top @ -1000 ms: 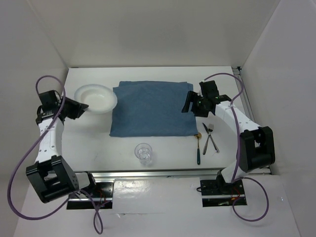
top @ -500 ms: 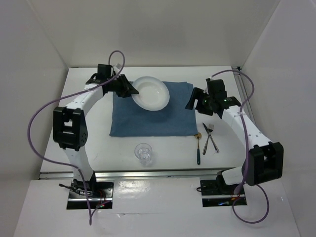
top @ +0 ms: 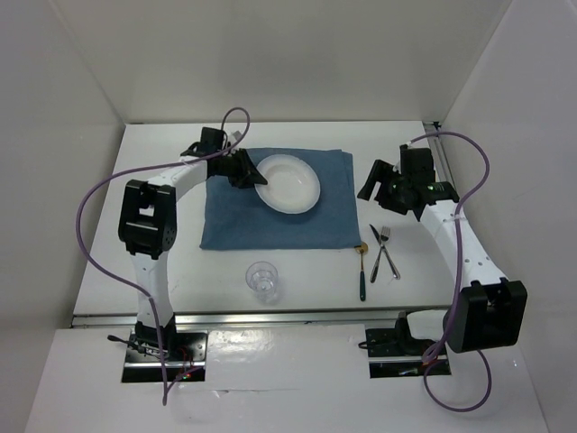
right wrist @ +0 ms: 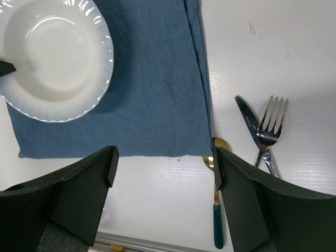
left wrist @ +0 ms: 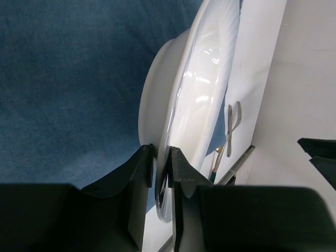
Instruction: Set the dinner table for one person
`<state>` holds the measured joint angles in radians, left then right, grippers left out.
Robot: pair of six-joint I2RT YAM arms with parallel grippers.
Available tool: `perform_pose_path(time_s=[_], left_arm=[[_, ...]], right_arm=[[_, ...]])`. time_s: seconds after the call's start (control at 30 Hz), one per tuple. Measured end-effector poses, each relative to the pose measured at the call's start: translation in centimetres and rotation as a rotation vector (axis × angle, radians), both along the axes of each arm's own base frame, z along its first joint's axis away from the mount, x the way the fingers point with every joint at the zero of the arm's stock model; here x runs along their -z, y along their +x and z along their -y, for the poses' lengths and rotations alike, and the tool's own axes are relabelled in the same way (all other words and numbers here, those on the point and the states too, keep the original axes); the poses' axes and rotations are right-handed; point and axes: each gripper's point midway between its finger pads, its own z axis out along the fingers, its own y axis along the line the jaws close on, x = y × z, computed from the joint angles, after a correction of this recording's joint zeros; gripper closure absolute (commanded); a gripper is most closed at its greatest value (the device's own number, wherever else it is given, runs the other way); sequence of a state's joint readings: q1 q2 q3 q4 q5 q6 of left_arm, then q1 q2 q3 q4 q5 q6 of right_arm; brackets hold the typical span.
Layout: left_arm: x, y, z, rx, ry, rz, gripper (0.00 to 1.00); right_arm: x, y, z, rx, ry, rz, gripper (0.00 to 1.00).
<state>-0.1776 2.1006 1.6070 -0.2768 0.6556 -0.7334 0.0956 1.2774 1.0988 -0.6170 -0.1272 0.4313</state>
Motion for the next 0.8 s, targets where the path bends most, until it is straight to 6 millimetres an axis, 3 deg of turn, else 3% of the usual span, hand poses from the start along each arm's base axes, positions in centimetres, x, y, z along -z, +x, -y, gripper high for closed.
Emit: perform_pose_path(time_s=[0.2, 0.3, 0.33, 0.5, 0.7, 0.8], left_arm=[[2.8, -1.8, -0.3, -0.001, 0.013, -0.072, 1.0], [3.3, -2.1, -0.4, -0.001, 0.02, -0.087, 0.65], [3.4, -2.1, -0.5, 0.002, 0.025, -0.09, 0.47], [3.2, -2.2, -0.8, 0.025, 0.06, -0.083, 0.05], [3.4, -2.5, -1.8, 0.036, 0.153, -0.078, 0.0], [2.6, -3.0, -2.7, 0.036, 0.224, -0.072, 0.0]], right_arm=[[0.1, -0.2, 0.0, -0.004, -0.004, -0.007, 0.15], [0.2, -0.2, 0.0, -0.005, -0.006, -0.009, 0.15], [0.2, -0.2, 0.0, -0.005, -0.006, -0.009, 0.15], [0.2, -0.3, -0.1, -0.012, -0.003, -0.012, 0.15], [0.3, -0.6, -1.1, -0.066, 0.007, -0.024, 0.15], [0.2, -0.9, -4.5, -0.169, -0.006, -0.027, 0.14]])
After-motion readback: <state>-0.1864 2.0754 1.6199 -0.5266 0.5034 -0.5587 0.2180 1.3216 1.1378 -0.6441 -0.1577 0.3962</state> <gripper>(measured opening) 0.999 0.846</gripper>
